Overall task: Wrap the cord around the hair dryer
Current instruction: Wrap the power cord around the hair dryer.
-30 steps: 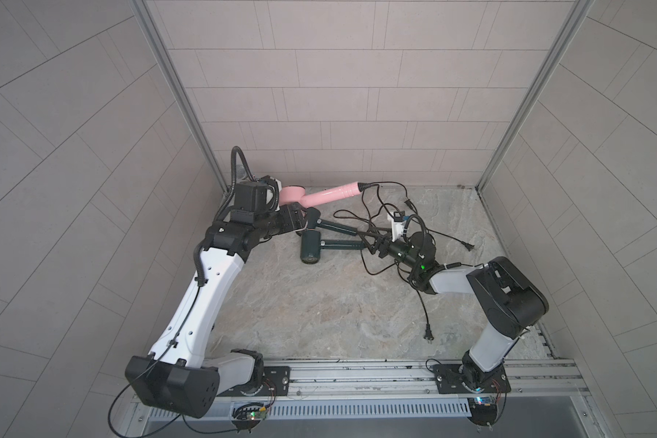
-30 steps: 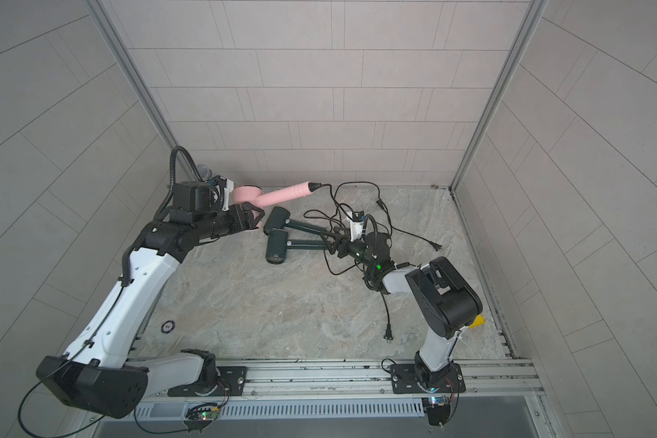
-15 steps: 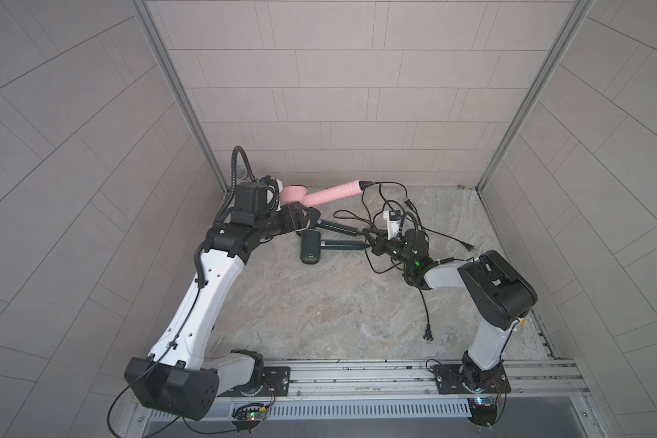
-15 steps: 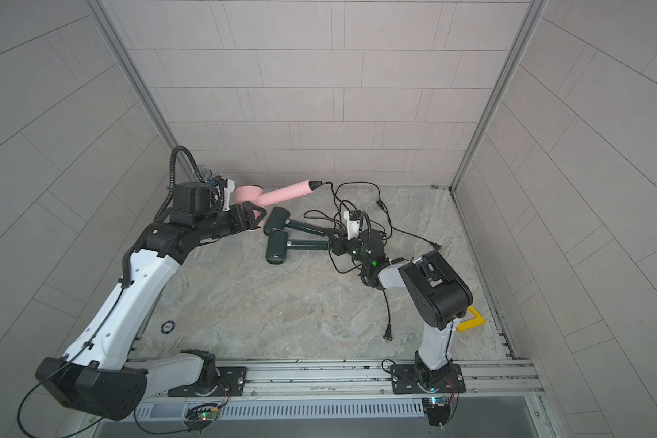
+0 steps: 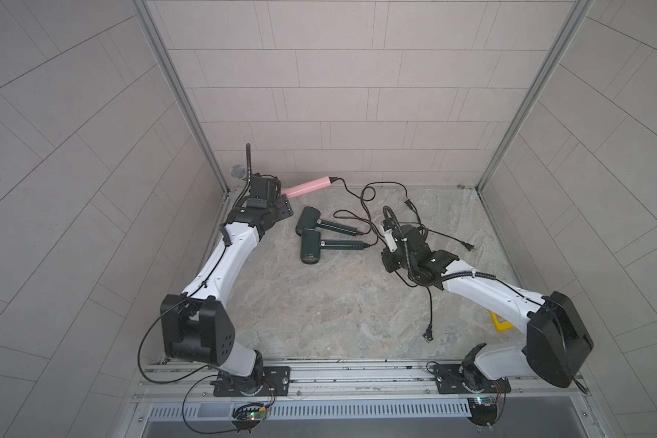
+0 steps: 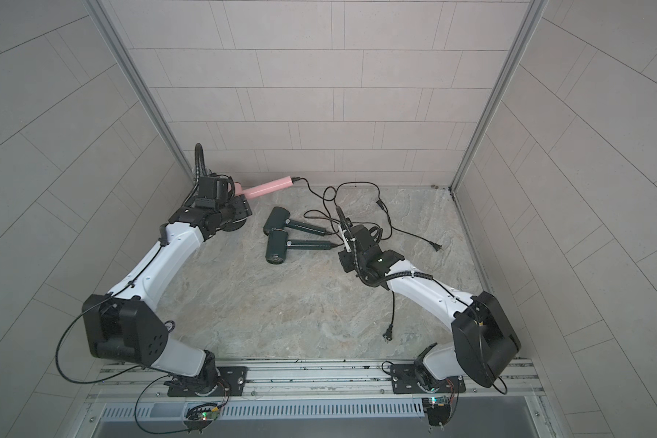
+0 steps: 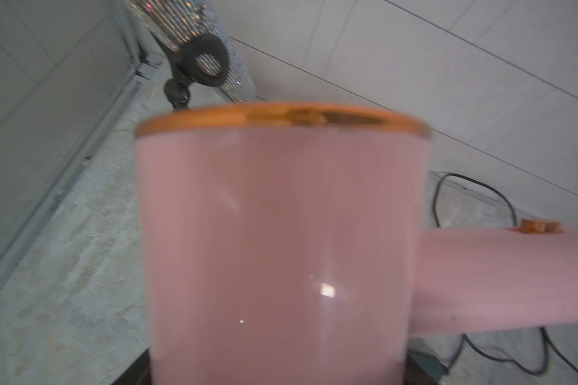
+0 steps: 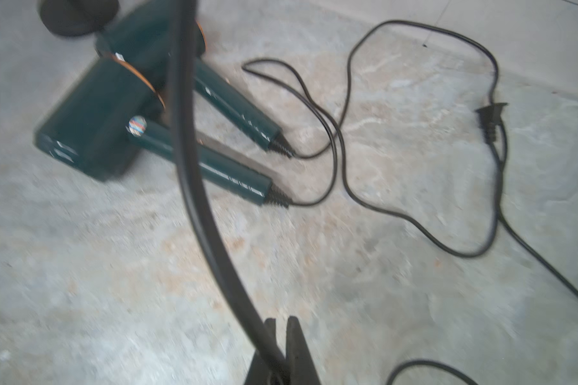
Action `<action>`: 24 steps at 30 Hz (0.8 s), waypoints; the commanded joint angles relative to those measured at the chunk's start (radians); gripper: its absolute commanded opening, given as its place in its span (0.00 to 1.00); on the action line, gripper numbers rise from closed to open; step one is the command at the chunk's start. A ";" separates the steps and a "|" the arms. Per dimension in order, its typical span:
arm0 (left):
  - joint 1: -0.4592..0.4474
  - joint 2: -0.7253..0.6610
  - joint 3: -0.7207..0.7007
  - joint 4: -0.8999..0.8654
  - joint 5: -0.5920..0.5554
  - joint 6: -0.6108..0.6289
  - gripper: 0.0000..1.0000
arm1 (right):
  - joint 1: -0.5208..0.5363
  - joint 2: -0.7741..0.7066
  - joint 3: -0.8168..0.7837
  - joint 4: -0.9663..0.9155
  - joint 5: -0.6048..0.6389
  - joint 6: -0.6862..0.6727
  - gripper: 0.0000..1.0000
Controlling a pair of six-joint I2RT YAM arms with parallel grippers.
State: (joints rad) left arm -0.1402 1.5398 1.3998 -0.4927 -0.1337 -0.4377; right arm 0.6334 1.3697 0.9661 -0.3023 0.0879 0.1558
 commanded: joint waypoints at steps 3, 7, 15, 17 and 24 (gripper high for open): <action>-0.068 0.056 0.113 0.157 -0.199 0.248 0.00 | 0.126 -0.096 0.097 -0.250 0.158 -0.261 0.00; -0.122 0.057 0.055 0.166 -0.089 0.382 0.00 | 0.135 -0.114 0.195 -0.253 0.133 -0.371 0.00; -0.199 0.024 -0.039 0.123 -0.037 0.519 0.00 | 0.135 -0.065 0.346 -0.256 0.101 -0.570 0.00; -0.241 0.004 -0.065 0.116 0.050 0.576 0.00 | 0.135 -0.026 0.401 -0.289 0.127 -0.606 0.00; -0.252 -0.126 -0.196 0.102 0.549 0.606 0.00 | 0.041 0.021 0.442 -0.264 0.104 -0.682 0.00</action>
State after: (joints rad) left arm -0.3977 1.4986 1.2213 -0.4221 0.1577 0.1219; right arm 0.7185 1.3895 1.3846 -0.5632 0.2066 -0.4683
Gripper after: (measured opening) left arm 0.767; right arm 0.067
